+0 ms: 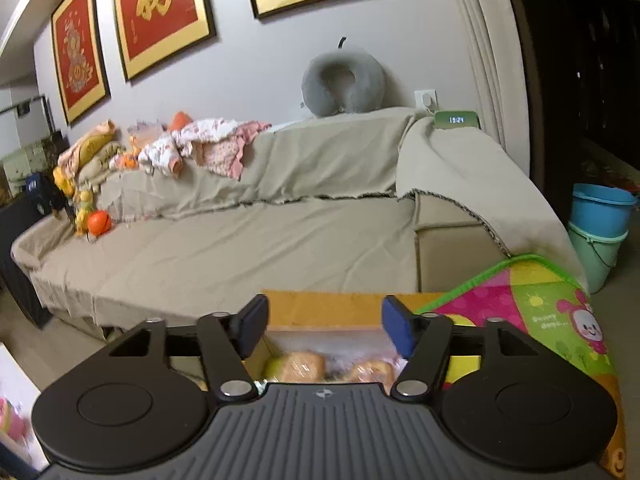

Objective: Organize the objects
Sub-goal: 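Carry the oat bar over the pink box and release it, then lower the pink box onto the mat and open the left gripper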

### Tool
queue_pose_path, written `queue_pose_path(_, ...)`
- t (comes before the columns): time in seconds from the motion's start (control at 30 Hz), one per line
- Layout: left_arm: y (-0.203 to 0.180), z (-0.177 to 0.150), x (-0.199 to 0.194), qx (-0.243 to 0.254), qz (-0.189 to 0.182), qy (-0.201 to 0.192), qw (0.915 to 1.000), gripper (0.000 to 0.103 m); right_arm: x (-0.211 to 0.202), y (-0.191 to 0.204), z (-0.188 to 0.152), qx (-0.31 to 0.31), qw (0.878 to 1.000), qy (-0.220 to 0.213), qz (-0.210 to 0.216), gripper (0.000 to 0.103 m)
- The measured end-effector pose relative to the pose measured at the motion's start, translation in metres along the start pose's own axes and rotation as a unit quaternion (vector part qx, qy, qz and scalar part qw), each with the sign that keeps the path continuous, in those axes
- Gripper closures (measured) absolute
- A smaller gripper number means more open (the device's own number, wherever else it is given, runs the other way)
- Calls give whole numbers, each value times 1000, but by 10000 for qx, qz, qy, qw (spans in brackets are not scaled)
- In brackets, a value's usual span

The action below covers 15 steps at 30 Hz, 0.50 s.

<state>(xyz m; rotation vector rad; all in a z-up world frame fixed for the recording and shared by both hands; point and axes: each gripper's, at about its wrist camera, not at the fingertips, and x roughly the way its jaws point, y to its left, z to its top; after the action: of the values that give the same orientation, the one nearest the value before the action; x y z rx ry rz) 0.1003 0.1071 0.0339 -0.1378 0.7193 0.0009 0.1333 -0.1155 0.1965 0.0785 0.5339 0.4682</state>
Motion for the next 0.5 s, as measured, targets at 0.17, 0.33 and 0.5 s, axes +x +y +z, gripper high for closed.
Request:
queue_pose_path(0.17, 0, 0, 0, 2, 9, -1, 10000, 86, 7, 4, -54, -983, 9936, 523, -186, 15)
queue_pose_path(0.33, -3, 1, 0, 37, 102, 4, 9999, 87, 21, -2, -112, -1343, 9833, 1212, -217, 15)
queue_pose_path(0.5, -26, 14, 20, 307, 244, 51, 9992, 87, 36, -13, -135, -1145, 9863, 1103, -450, 24)
